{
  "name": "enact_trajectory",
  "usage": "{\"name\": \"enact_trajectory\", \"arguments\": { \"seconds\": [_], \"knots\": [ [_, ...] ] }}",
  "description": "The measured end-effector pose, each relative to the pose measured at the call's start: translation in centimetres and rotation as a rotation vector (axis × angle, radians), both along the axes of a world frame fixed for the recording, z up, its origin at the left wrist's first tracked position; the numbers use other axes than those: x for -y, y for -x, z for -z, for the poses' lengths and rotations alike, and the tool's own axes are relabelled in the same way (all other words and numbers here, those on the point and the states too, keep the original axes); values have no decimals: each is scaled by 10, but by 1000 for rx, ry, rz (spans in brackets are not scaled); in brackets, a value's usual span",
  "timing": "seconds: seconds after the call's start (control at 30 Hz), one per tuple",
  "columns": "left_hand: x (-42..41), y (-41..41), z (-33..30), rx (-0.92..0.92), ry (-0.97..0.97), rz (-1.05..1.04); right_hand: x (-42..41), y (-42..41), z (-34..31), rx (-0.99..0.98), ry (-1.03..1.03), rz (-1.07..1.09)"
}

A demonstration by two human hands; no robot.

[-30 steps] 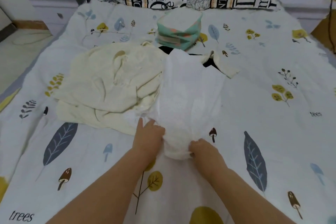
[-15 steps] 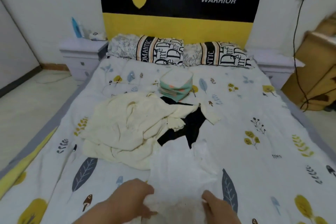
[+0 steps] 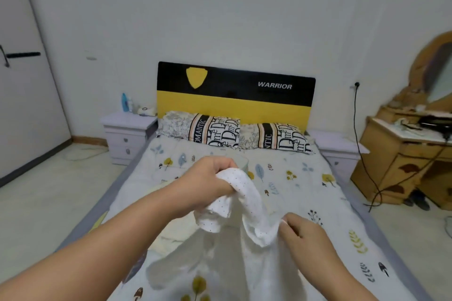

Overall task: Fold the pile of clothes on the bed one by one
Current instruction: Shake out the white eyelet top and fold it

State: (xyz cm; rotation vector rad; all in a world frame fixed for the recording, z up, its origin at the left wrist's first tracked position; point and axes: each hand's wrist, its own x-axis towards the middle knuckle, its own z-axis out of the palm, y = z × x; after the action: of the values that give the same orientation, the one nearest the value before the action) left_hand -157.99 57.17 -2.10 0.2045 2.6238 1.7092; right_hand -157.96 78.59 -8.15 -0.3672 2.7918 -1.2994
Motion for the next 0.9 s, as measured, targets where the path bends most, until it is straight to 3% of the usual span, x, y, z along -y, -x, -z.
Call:
{"name": "enact_trajectory", "arguments": {
  "seconds": [0.1,0.17,0.33,0.53,0.7,0.9],
  "knots": [
    [-21,-26,-44,-103,75,74,16,-36,-48,11,243,-158],
    [-32,-43,-67,-139,137,101,29,-51,-68,-29,253,-242],
    [-25,-85,-89,-183,45,1,51,-69,-107,-160,328,-19],
    [-39,-165,-18,-186,-127,-547,57,-84,-143,-195,507,88],
    [-49,-175,15,-127,133,-386,59,-88,-165,-217,596,108],
    [0,-166,-6,-63,-39,-270,17,-90,-154,-198,624,236]
  ]
}}
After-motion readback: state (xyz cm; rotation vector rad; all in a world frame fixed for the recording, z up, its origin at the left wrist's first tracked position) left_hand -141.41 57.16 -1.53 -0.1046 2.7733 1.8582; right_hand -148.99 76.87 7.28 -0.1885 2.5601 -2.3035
